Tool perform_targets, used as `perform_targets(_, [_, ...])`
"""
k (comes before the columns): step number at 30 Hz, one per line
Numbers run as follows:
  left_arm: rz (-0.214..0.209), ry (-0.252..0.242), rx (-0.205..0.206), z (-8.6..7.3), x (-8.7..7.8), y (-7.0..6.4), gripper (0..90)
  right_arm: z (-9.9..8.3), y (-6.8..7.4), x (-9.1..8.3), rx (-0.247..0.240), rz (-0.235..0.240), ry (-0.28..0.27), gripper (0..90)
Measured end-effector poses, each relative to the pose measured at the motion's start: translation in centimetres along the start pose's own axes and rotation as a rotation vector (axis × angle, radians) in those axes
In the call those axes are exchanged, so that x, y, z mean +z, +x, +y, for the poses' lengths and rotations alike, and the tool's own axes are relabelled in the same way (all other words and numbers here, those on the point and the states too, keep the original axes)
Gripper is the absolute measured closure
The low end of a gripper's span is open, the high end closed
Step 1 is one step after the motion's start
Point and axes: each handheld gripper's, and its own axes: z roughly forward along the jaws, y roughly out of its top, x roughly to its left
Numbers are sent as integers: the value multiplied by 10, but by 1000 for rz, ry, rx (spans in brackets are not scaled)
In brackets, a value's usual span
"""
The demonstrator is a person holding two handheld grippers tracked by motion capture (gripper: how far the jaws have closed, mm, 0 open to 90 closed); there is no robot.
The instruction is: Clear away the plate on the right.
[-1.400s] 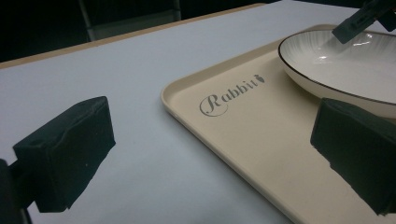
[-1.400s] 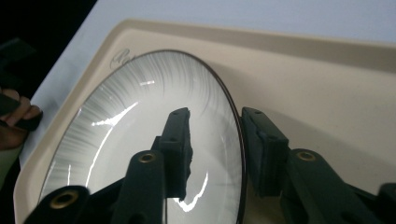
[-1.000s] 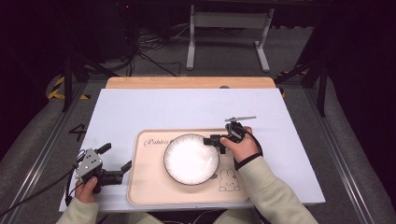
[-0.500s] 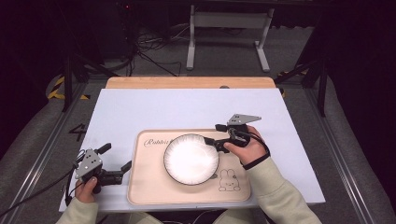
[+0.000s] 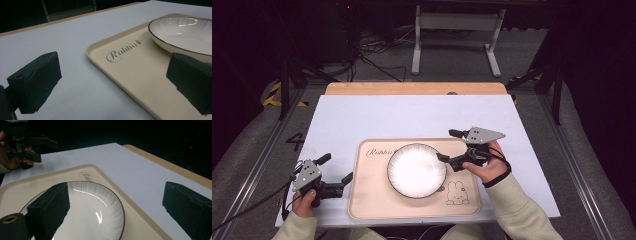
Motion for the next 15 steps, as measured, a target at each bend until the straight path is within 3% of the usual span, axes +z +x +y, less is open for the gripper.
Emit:
perform_targets(4, [0,1,0,0,0,0,2,0,0,-9,-11,-8,-30,66])
perform_targets(9, [0,1,0,0,0,0,2,-2,-5,-21,10,-24,-65,51])
perform_targets(15, [0,1,0,0,0,0,2,-8,-12,-40,16,-59,-75,47])
